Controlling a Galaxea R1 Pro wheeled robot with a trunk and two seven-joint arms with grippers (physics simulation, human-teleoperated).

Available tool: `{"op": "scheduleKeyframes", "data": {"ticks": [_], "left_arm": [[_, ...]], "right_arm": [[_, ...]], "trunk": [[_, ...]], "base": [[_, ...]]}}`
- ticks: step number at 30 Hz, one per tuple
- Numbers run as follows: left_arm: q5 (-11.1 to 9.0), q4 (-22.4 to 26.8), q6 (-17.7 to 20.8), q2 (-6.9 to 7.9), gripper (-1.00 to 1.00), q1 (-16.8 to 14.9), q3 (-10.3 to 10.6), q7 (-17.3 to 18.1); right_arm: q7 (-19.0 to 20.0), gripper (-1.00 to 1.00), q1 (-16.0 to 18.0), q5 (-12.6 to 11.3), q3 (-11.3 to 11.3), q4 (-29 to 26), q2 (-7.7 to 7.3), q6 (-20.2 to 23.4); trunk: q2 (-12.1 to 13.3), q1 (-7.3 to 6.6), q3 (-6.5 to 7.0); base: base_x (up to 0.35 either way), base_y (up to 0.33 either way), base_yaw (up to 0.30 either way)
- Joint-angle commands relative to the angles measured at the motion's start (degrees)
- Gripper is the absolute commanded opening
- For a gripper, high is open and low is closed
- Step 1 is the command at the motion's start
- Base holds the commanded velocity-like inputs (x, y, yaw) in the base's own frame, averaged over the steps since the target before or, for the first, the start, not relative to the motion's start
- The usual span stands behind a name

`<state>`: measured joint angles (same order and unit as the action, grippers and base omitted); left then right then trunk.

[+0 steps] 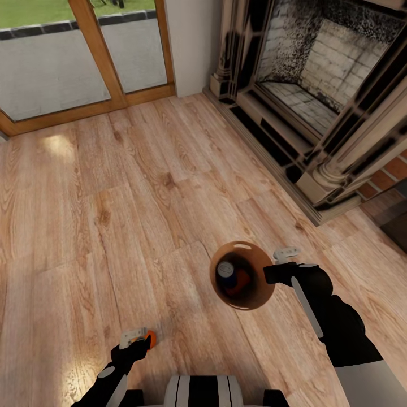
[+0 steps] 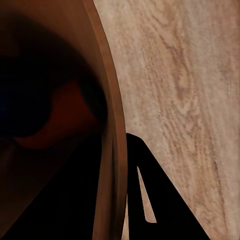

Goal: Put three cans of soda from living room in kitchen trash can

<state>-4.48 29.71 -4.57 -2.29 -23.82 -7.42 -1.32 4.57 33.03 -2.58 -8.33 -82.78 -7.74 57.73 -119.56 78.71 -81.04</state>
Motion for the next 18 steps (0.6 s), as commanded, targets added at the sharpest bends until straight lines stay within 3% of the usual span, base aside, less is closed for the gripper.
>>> {"op": "scheduleKeyframes", "data": {"ticks": [1,7,12,18], "left_arm": [[0.0,0.0,0.0,0.00,1.00,0.0,0.0,0.0],[0.0,0.0,0.0,0.00,1.00,0.0,0.0,0.0],[0.0,0.0,0.0,0.00,1.00,0.0,0.0,0.0],[0.0,0.0,0.0,0.00,1.00,0.0,0.0,0.0]], "right_arm": [[0.3,-1.00,0.0,-1.0,0.0,0.0,0.01,0.0],[0.3,-1.00,0.0,-1.0,0.0,0.0,0.01,0.0],[0.3,-1.00,0.0,-1.0,0.0,0.0,0.01,0.0],[0.3,-1.00,0.0,-1.0,0.0,0.0,0.01,0.0]], "trunk": [[-0.4,0.22,-0.18],[-2.8,1.54,-1.26],[-2.8,1.54,-1.26],[-4.8,2.64,-2.16]], "base": [[0.000,0.000,0.000],[0.000,0.000,0.000],[0.000,0.000,0.000],[0.000,0.000,0.000]]}}
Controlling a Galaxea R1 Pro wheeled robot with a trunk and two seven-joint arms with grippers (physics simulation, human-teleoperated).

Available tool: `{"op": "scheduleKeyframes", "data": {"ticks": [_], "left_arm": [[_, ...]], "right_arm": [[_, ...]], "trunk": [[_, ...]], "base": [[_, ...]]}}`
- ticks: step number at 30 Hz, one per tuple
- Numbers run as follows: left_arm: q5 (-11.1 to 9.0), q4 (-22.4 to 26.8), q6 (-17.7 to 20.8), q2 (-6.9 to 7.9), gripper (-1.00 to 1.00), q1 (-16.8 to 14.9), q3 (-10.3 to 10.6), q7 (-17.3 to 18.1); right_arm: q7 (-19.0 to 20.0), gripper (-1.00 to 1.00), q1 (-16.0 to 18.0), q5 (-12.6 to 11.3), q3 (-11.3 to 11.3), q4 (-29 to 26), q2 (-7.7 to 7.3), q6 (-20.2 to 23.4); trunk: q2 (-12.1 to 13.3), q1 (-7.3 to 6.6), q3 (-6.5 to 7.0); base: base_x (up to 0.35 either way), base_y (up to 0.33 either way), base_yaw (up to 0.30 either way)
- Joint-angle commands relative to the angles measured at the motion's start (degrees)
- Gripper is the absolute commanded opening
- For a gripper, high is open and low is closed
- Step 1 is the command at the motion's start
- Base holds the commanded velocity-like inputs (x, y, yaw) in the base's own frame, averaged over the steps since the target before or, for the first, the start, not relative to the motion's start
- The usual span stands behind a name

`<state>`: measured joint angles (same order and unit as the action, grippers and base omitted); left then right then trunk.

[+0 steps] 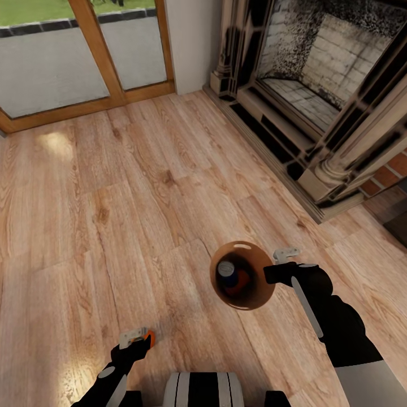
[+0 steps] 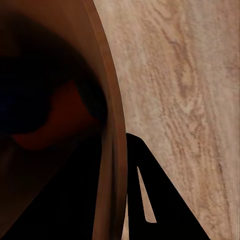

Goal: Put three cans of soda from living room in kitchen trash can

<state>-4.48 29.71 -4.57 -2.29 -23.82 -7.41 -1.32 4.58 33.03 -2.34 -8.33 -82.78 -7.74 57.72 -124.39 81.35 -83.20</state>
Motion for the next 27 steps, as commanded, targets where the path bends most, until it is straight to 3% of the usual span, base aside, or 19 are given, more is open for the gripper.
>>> {"op": "scheduleKeyframes", "data": {"ticks": [1,6,12,27], "left_arm": [[0.0,0.0,0.0,0.00,1.00,0.0,0.0,0.0],[0.0,-0.1,0.0,0.00,1.00,0.0,0.0,0.0],[0.0,-0.2,0.0,0.00,1.00,0.0,0.0,0.0],[0.0,-0.2,0.0,-0.01,1.00,0.0,0.0,0.0]], "right_arm": [[0.3,-1.00,0.0,-1.3,0.0,0.0,0.01,0.0],[0.3,-1.00,0.0,-1.3,0.0,0.0,0.01,0.0],[0.3,-1.00,0.0,-1.3,0.0,0.0,0.01,0.0],[0.3,-1.00,0.0,-1.3,0.0,0.0,0.01,0.0]], "trunk": [[0.0,0.00,0.00],[0.0,0.00,0.00],[-2.4,1.31,-1.07],[-2.4,1.31,-1.27]], "base": [[0.000,0.000,0.000],[0.000,0.000,0.000],[0.000,0.000,0.000],[0.000,0.000,0.000]]}}
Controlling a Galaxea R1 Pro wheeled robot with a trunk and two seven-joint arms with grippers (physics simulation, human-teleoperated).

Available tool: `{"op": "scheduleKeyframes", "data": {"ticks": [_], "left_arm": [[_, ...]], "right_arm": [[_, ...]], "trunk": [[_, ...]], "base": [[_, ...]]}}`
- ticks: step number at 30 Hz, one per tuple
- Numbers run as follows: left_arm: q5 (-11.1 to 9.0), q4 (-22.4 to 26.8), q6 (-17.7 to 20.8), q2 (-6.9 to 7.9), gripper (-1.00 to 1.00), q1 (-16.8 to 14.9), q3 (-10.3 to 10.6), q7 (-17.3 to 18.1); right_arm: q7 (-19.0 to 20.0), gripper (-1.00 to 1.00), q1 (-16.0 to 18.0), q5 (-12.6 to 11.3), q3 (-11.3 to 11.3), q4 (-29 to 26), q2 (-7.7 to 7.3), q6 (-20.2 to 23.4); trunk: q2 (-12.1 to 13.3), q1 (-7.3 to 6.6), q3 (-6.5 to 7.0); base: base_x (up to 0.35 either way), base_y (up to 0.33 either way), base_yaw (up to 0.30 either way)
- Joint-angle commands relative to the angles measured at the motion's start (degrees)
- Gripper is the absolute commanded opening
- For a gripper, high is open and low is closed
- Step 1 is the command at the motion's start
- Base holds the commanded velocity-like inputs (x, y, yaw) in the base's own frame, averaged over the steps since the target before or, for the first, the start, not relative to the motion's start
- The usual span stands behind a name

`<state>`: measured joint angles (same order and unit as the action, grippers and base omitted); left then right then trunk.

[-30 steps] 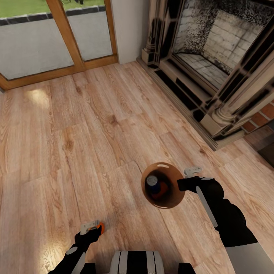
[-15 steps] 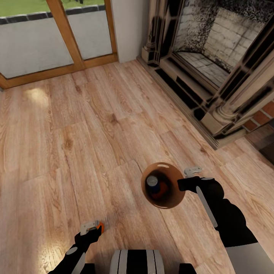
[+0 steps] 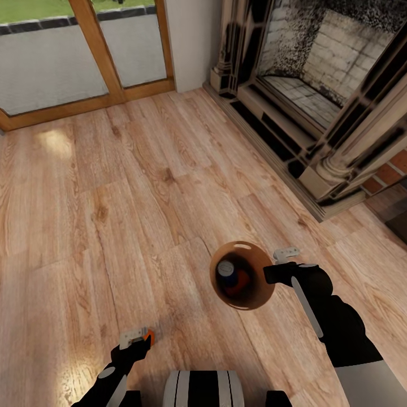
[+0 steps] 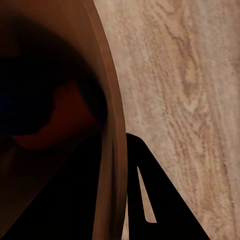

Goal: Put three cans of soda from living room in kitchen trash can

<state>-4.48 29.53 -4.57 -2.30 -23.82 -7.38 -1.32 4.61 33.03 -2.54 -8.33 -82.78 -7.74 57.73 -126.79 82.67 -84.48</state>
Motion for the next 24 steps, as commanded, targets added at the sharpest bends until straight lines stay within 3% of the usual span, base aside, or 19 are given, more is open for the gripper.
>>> {"op": "scheduleKeyframes", "data": {"ticks": [1,13,24], "left_arm": [[0.0,0.0,0.0,0.00,1.00,0.0,0.0,0.0],[0.0,0.0,0.0,-0.02,1.00,0.0,0.0,0.0],[0.0,0.0,0.0,0.00,1.00,0.0,0.0,0.0]], "right_arm": [[0.3,-1.00,0.0,-1.1,0.0,0.0,0.01,0.0],[0.3,-1.00,0.0,-1.1,0.0,-0.4,0.01,0.0],[0.3,-1.00,0.1,-1.1,0.1,-4.5,-0.15,0.0]], "trunk": [[0.0,0.00,-0.04],[0.0,0.00,-0.28],[0.0,0.00,-0.34]], "base": [[0.000,0.000,0.000],[0.000,0.000,0.000],[0.000,0.000,0.000]]}}
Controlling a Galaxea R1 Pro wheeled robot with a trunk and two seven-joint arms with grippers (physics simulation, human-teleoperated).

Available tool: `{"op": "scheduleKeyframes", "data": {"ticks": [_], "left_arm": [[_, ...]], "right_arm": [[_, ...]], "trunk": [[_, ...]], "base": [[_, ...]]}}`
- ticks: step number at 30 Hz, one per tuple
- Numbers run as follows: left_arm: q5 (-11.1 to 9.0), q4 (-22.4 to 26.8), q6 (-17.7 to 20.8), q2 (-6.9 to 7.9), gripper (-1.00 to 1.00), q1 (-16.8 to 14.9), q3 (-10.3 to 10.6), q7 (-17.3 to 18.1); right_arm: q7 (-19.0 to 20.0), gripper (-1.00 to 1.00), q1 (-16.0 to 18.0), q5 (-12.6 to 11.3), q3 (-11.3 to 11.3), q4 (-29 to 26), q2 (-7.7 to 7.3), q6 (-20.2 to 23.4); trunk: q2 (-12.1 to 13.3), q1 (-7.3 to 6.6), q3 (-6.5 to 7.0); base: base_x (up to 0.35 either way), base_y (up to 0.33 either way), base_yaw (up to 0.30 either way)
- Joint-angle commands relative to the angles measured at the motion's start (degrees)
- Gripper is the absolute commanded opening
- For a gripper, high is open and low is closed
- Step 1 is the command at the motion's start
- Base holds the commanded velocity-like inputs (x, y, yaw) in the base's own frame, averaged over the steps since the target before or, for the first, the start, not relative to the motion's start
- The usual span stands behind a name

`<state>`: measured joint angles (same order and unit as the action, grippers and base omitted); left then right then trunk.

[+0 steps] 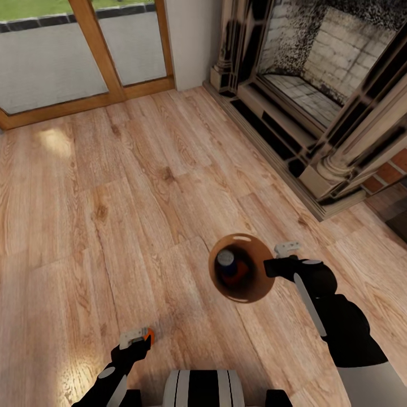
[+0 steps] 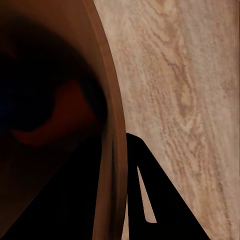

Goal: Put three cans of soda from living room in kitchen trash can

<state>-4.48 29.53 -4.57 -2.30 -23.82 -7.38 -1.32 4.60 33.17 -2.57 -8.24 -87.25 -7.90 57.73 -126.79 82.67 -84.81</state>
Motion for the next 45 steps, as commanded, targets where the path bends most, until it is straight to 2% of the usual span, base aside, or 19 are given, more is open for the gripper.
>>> {"op": "scheduleKeyframes", "data": {"ticks": [1,12,17,24,28,37,43,45], "left_arm": [[0.0,0.0,0.0,0.00,1.00,0.0,0.0,0.0],[0.0,0.0,0.0,-0.06,1.00,0.0,0.0,0.0],[0.0,0.0,0.0,-0.07,1.00,0.0,0.1,0.0],[0.0,0.0,0.0,-0.07,1.00,0.0,0.1,0.0],[0.0,0.0,0.0,-0.07,1.00,0.0,0.1,0.0],[0.0,0.0,0.0,-0.07,1.00,0.0,0.1,0.0],[0.0,-0.1,0.0,-0.07,1.00,0.0,0.3,0.0],[0.0,-0.1,0.1,-0.07,1.00,0.0,0.5,0.0]], "right_arm": [[0.3,-1.00,0.0,-1.0,0.0,-0.1,0.00,0.0],[0.3,-1.00,0.1,-1.2,0.0,-0.4,0.06,0.0],[0.3,-1.00,0.1,-1.2,0.0,-0.4,0.07,0.0],[0.3,-1.00,0.1,-1.2,0.0,-0.4,0.10,0.0],[0.3,-1.00,0.1,-1.2,0.0,-0.4,0.08,0.0],[0.3,-1.00,0.1,-1.2,0.0,-0.4,0.14,0.0],[0.3,-1.00,0.1,-1.2,0.0,-0.4,0.15,0.0],[0.3,-1.00,0.1,-1.2,0.0,-0.4,0.16,0.0]], "trunk": [[0.0,0.00,0.00],[0.0,0.00,0.00],[-2.0,1.10,-0.90],[-2.0,1.10,-0.90],[-3.6,1.97,-1.62],[-3.6,1.97,-1.62],[-6.0,3.29,-2.69],[-6.0,3.29,-2.69]], "base": [[0.000,0.000,0.000],[0.000,0.000,0.000],[0.000,0.000,0.000],[0.000,0.000,0.000],[0.000,0.000,0.000],[0.000,0.000,0.000],[0.000,0.000,0.000],[0.000,0.000,0.000]]}}
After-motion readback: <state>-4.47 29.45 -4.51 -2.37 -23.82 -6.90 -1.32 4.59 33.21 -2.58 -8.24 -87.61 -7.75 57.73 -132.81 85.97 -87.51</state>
